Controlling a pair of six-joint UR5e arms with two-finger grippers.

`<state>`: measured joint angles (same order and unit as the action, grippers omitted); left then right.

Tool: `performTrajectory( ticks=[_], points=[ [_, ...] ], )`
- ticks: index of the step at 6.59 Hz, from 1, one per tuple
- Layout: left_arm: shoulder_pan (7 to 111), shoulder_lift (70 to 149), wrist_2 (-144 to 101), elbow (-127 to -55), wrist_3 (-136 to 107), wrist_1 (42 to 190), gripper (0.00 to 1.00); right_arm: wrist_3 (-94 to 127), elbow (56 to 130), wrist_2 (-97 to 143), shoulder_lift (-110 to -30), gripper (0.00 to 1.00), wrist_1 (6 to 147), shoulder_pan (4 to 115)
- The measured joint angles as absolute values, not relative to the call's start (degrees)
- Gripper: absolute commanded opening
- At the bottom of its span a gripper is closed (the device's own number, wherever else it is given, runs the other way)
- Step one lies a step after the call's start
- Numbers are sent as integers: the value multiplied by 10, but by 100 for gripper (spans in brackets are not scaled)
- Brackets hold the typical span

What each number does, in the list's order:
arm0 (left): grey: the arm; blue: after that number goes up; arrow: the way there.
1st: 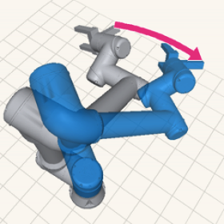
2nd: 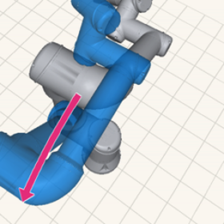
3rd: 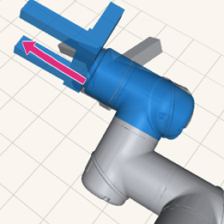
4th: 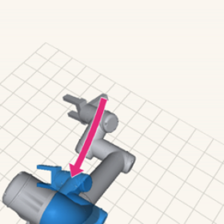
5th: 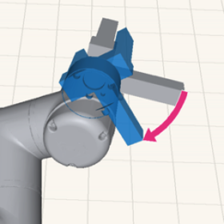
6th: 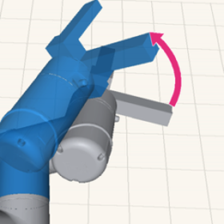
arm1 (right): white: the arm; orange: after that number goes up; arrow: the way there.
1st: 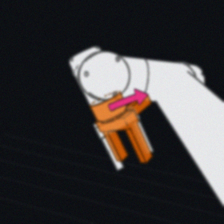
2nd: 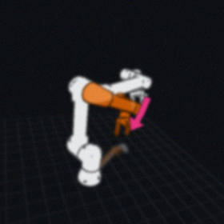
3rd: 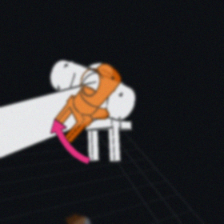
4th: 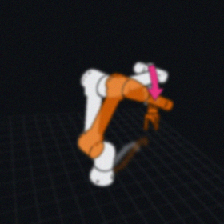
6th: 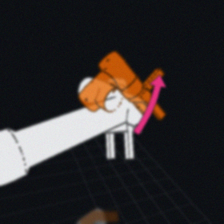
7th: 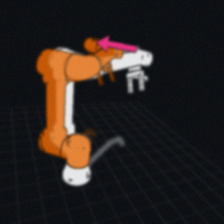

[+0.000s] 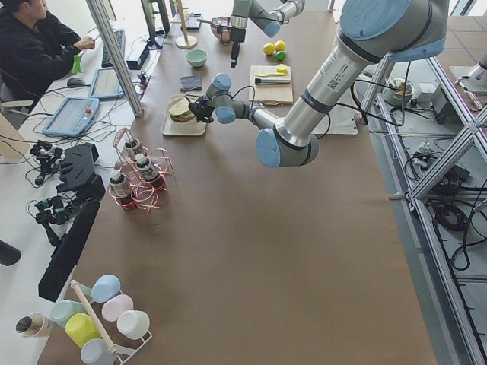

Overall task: Make sandwich and place on tray
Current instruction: 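Lower the plate onto the tray and open the left gripper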

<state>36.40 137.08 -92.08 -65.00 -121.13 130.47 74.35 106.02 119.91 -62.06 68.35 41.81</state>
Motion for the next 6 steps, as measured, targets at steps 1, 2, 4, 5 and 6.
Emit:
performTrajectory(
  ticks=[1,2,4,5,6],
  points=[
    [363,1371,-918,-647,-1207,1305,64,744,1060,1198,-620,100,684,418],
    [363,1371,-916,-645,-1201,1305,65,744,1059,1197,-620,100,684,419],
    [373,1370,-923,-645,-1189,1305,64,744,1058,1196,-620,100,684,423],
    [383,1367,-941,-657,-1174,1303,64,744,1058,1196,-620,100,685,425],
    [396,1358,-969,-678,-1162,1299,97,744,1058,1196,-620,100,685,426]
  ],
)
